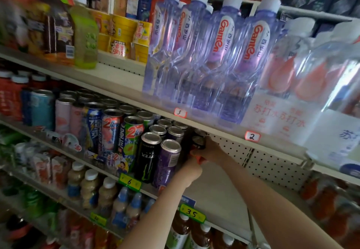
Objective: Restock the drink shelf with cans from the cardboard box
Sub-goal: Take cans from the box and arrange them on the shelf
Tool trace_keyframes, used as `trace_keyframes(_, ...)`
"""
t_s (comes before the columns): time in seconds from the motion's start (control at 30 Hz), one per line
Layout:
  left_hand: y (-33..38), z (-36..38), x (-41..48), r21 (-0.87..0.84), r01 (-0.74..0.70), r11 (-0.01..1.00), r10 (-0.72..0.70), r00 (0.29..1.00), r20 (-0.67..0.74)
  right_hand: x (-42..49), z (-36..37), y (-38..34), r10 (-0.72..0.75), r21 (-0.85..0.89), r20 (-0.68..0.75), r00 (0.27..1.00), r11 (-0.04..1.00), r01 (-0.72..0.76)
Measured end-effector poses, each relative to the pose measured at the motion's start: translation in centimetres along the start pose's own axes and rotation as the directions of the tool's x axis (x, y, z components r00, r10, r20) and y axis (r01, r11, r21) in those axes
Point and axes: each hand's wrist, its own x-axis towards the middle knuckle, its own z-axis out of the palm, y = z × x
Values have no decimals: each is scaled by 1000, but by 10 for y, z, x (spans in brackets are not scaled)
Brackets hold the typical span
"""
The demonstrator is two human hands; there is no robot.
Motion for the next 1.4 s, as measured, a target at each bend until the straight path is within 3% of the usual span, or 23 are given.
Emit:
trace_keyframes(0.23,-1,10,0,-32,45,998,-46,998,-45,-1,1,1,-2,34,-16,1000,999,2)
trace_keyframes(0.43,5,11,-2,-33,43,999,-45,997,-64,-35,-3,-11,105,7,-26,994,994,-105)
trace_keyframes(0.6,-4,11,-18,204,-64,977,100,981,-167,-78,0,-14,-20,-68,-129,991,998,12)
trace_keyframes(0.83,5,1,-81,200,-201,959,239,952,-190,-130,-1,-7,-163,59,-141,977,983,172)
trace_keyframes(0.97,6,2,-125,113,-255,960,279,895,-347,-165,3,-9,-319,138,-166,933,929,342)
trace_keyframes(1.07,-6,8,-166,39,-170,985,164,825,-541,-192,21,-12,-445,192,-118,888,867,460)
trace_keyframes(1.2,-47,9,-223,21,-55,998,54,706,-706,-221,67,-8,-565,281,67,822,801,528)
trace_keyframes(1.4,-136,-1,-329,-194,233,953,-291,526,-799,-263,177,1,-546,308,440,713,837,452)
